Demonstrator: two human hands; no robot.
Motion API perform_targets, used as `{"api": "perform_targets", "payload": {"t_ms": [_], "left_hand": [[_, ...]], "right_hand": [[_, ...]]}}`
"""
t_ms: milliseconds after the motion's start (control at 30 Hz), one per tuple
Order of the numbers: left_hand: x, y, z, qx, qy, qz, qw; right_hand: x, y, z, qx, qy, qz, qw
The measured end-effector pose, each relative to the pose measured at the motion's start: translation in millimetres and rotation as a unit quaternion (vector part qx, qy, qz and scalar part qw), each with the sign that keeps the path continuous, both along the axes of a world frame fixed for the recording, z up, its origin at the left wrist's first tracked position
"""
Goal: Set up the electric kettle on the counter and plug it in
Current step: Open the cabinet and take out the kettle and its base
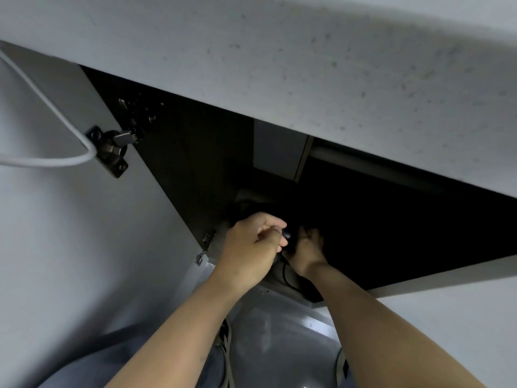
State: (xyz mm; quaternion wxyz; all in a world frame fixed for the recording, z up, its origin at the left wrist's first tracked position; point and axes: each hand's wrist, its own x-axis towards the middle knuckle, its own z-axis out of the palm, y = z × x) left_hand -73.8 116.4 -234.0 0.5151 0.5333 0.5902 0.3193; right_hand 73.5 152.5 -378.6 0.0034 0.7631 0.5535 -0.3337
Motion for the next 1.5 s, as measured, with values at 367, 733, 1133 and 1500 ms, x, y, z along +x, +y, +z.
{"api": "perform_targets", "payload": {"t_ms": [367,733,1133,1500], "left_hand": [[-6.6,-0.3,-3.0,-0.01,0.014,-0.004,1.0],[-12.2,3.7,-1.8,-0.006,0.035,0.009,0.999],[-14.3,1.3,-16.6,-0.071,0.109,-0.043,0.991],[-8.8,-3.3,-29.3,-0.1,0.224,-0.12,0.962]], "right_hand": [[-7.9,-7.1,-9.5,-0.05,0.033,-0.019,0.998],[0.0,-5.7,16.3,-0.012,0.021,-0.023,0.999],[10.1,-16.7,72.5,0.074,0.092,-0.062,0.991],[16.5,-23.1,113.9,0.127,0.133,-0.084,0.979]]}}
